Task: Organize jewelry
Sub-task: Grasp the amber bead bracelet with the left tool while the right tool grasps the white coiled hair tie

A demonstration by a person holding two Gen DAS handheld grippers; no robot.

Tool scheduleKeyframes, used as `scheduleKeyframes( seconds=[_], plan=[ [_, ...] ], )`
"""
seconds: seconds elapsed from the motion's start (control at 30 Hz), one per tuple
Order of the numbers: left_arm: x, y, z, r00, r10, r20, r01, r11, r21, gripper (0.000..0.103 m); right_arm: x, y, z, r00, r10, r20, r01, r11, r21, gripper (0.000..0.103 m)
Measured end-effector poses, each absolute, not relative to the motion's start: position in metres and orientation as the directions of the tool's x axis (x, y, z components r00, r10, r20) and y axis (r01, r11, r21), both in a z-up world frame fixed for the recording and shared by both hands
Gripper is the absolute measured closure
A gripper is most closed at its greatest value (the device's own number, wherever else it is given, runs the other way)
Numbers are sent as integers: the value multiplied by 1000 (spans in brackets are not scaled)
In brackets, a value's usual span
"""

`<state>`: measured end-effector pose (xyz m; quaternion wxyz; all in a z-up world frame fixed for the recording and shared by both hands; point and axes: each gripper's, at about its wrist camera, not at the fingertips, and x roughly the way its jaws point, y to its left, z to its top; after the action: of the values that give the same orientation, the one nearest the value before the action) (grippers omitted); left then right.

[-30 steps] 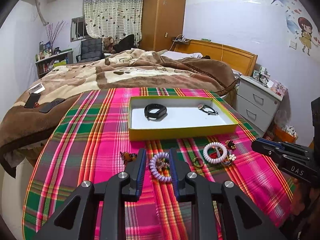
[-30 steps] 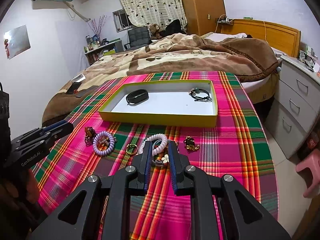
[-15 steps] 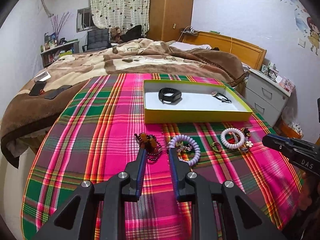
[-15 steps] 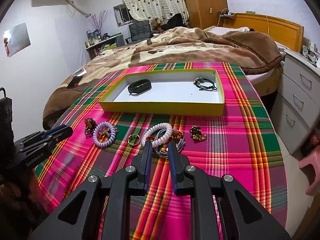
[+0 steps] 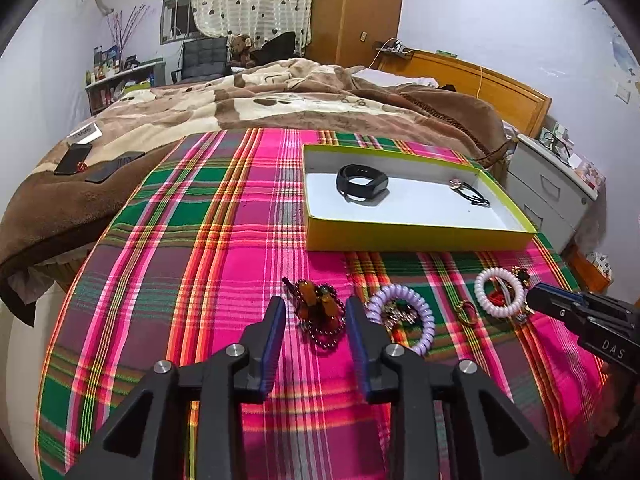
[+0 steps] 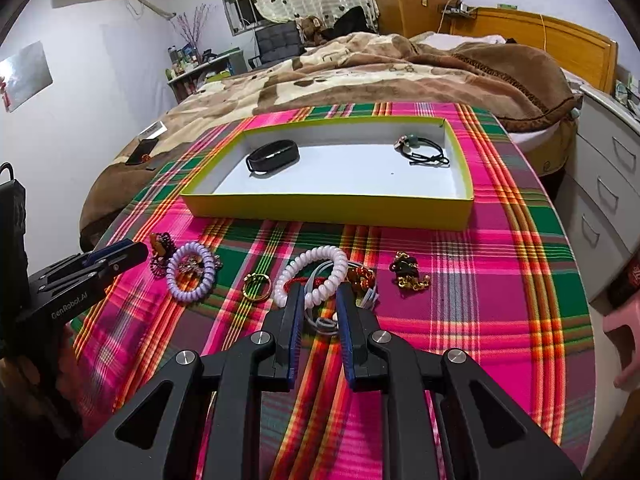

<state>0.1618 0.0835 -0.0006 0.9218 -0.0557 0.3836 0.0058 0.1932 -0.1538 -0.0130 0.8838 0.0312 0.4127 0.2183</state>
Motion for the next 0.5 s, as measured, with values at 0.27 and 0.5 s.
scheduleKeyframes(
  seconds=[0.27, 0.5],
  plan=[
    [176, 86, -8, 689, -40, -724, -63, 991, -114, 73, 209, -151, -20, 524, 421, -740, -336, 901, 275, 86],
    [184, 87, -13, 678, -47, -734, -61, 991, -120, 73, 217, -149, -24, 506, 394, -767, -316, 912, 261, 86]
  ],
)
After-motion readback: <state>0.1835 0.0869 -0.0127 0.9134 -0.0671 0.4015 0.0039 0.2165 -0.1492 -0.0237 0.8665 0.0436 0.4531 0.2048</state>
